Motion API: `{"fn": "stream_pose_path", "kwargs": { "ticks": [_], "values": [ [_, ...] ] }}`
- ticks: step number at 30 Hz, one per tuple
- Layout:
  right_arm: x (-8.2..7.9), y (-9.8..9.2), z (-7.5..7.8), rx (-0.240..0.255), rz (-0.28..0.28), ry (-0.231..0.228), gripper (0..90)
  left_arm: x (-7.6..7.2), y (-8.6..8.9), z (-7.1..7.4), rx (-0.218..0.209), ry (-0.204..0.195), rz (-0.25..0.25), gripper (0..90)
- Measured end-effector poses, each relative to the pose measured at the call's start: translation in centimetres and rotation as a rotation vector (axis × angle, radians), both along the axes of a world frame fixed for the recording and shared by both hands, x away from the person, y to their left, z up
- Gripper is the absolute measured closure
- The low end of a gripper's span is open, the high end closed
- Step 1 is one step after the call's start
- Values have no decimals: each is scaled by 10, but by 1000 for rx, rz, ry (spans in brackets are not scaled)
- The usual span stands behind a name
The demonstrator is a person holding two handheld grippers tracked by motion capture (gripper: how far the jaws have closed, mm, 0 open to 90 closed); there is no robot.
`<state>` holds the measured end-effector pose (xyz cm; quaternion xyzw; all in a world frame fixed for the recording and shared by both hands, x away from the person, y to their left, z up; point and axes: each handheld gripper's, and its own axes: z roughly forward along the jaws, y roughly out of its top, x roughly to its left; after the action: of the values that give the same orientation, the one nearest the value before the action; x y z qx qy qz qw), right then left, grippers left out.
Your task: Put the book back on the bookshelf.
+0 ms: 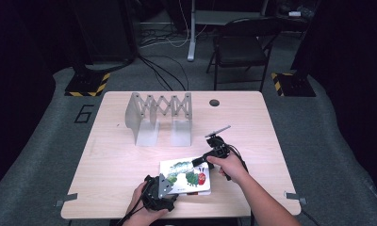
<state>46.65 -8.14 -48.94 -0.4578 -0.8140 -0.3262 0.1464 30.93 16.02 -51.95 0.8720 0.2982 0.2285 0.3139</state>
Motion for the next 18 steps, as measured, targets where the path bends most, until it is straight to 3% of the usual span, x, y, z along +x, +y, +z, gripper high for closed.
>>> {"fn": "stream_pose_path", "kwargs": {
  "ticks": [1,5,11,18],
  "values": [
    [1,-1,-1,4,9,-13,417,0,0,1,14,6,1,147],
    [2,-2,-1,8,-3,2,428,4,2,9,25,70,-22,171],
    [2,-2,-1,6,-2,3,431,4,5,12,-9,93,-43,183],
    [1,-2,-4,-4,-9,4,422,4,9,15,-36,87,-36,198]
  ]
}}
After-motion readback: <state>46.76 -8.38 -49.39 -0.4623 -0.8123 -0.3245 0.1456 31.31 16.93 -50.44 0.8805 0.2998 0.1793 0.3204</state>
